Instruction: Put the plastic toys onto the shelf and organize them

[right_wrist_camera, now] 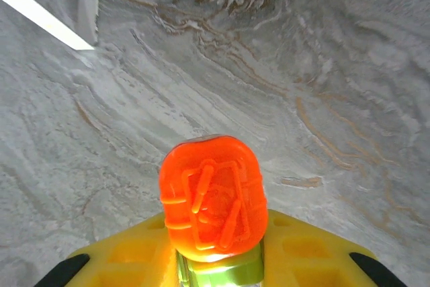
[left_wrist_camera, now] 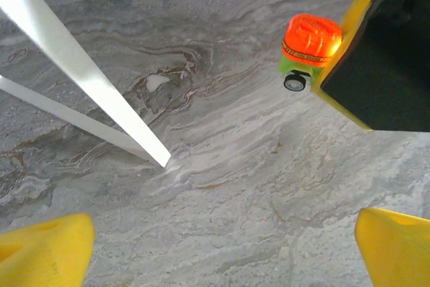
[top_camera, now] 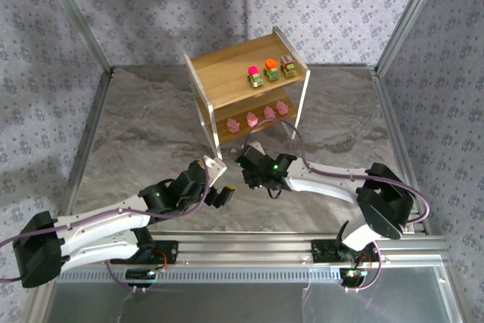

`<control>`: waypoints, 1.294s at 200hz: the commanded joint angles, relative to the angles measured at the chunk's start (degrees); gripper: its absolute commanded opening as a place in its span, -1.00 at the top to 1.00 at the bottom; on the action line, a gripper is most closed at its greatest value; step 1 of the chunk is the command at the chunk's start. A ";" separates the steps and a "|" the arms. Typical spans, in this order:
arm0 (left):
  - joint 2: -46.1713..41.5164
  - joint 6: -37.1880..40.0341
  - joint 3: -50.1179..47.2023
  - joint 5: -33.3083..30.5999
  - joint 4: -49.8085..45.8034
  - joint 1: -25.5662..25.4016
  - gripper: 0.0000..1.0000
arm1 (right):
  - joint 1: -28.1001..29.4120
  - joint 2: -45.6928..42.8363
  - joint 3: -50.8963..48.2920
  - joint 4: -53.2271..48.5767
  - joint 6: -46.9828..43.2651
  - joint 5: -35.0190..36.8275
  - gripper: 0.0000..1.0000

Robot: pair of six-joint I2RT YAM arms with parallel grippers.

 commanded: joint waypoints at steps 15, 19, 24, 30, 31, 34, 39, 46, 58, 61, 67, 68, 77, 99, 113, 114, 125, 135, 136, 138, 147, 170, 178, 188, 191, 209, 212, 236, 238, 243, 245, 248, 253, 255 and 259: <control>-3.22 0.57 -1.15 3.30 2.23 -0.60 -0.99 | 0.53 -3.71 3.18 -5.07 -0.91 2.37 0.43; -3.57 0.58 -1.29 3.41 2.35 -0.61 -0.99 | 0.56 -3.96 3.36 -5.30 -0.95 2.42 0.43; -3.99 0.58 -1.48 3.62 2.58 -0.61 -0.99 | 0.63 -4.33 3.63 -5.60 -0.95 2.51 0.43; -4.53 0.64 -1.72 3.82 2.76 -0.61 -0.98 | 0.64 -4.61 3.96 -5.96 -1.06 2.54 0.43; -4.62 0.65 -1.79 3.80 2.79 -0.61 -0.99 | 0.66 -4.67 4.06 -6.00 -1.05 2.57 0.43; -4.89 0.66 -1.81 3.87 2.86 -0.61 -0.99 | 0.62 -4.75 4.13 -6.22 -1.06 2.60 0.43; -5.24 0.66 -2.07 3.91 2.97 -0.61 -0.99 | 0.70 -5.05 4.47 -6.49 -1.19 2.70 0.43; -5.76 0.74 -2.17 3.97 3.06 -0.61 -0.99 | 0.75 -5.38 4.85 -6.93 -1.25 2.77 0.43; -6.48 0.75 -2.44 3.95 3.08 -0.61 -0.99 | 0.87 -5.88 5.58 -7.62 -1.42 2.95 0.44; -6.59 0.75 -2.48 3.95 3.08 -0.61 -0.99 | 0.90 -6.03 5.72 -7.76 -1.47 2.98 0.43; -6.85 0.75 -2.56 4.06 3.16 -0.61 -0.99 | 0.94 -6.31 6.16 -8.09 -1.43 3.04 0.43; -6.88 0.75 -2.56 4.05 3.12 -0.61 -0.99 | 0.90 -6.36 6.18 -8.16 -1.50 3.04 0.43; -7.20 0.84 -2.66 4.31 3.23 -0.61 -0.99 | 1.03 -6.78 6.74 -8.47 -1.52 3.04 0.43; -8.38 0.84 -3.05 4.81 3.43 -0.61 -0.99 | 1.04 -7.99 7.97 -9.55 -1.58 2.96 0.43; -9.62 0.84 -3.42 4.58 3.43 -0.61 -0.99 | 1.10 -8.80 8.85 -10.12 -1.59 2.71 0.44; -9.72 0.84 -3.48 4.57 3.43 -0.61 -0.98 | 1.11 -8.92 8.89 -10.19 -1.58 2.70 0.43; -10.94 0.82 -3.88 4.35 3.52 -0.61 -0.99 | 1.15 -9.51 9.71 -10.53 -1.67 2.72 0.43; -11.97 0.84 -4.27 4.06 3.61 -0.61 -0.98 | 1.24 -9.89 10.61 -11.19 -1.83 2.94 0.44; -12.03 0.84 -4.30 4.00 3.61 -0.61 -0.98 | 1.23 -9.91 10.69 -11.25 -1.83 2.99 0.44; -12.25 0.84 -4.36 3.96 3.61 -0.61 -0.99 | 1.29 -9.94 10.81 -11.38 -1.94 3.07 0.43; -13.00 0.84 -4.63 3.78 3.63 -0.61 -0.99 | 1.44 -10.22 11.72 -11.88 -2.13 3.34 0.43; -13.84 0.84 -4.81 3.35 3.53 -0.61 -0.99 | 1.60 -10.68 14.67 -13.13 -2.36 3.38 0.44; -13.77 0.80 -4.76 3.38 3.48 -0.59 -0.99 | 1.63 -10.78 15.47 -13.53 -2.52 3.63 0.43; -13.72 0.84 -4.77 3.38 3.43 -0.61 -0.99 | 1.77 -10.97 16.40 -14.11 -2.82 4.18 0.43; -13.76 0.84 -4.77 3.26 3.43 -0.63 -0.98 | 1.86 -11.03 16.72 -14.32 -2.92 4.34 0.43; -14.02 0.84 -4.85 3.20 3.34 -0.61 -0.99 | 1.88 -11.39 18.36 -15.23 -3.56 5.18 0.42; -14.07 0.84 -4.85 3.15 3.34 -0.64 -0.98 | 1.91 -11.48 18.75 -15.41 -3.71 5.27 0.42; -14.07 0.84 -4.85 3.03 3.34 -0.61 -0.99 | 1.91 -11.71 21.55 -16.89 -4.92 6.33 0.42; -14.10 0.84 -4.83 3.04 3.34 -0.61 -0.99 | 1.87 -11.71 21.79 -17.03 -5.04 6.43 0.42; -14.02 0.84 -4.81 2.99 3.34 -0.61 -0.99 | 1.84 -11.73 22.52 -17.38 -5.37 6.67 0.41; -14.00 0.84 -4.80 3.05 3.34 -0.61 -0.99 | 1.90 -11.71 22.76 -17.48 -5.48 6.71 0.41; -13.91 0.84 -4.83 3.11 3.34 -0.61 -0.99 | 1.92 -11.74 23.16 -17.66 -5.64 6.88 0.41; -13.86 0.84 -4.77 3.13 3.39 -0.61 -0.99 | 1.92 -11.76 23.77 -17.86 -5.94 7.05 0.41; -13.85 0.84 -4.77 3.13 3.42 -0.61 -0.98 | 1.90 -11.72 24.10 -17.91 -6.06 7.07 0.41; -13.73 0.85 -4.77 3.19 3.43 -0.61 -0.99 | 1.88 -11.67 24.61 -17.98 -6.44 7.24 0.41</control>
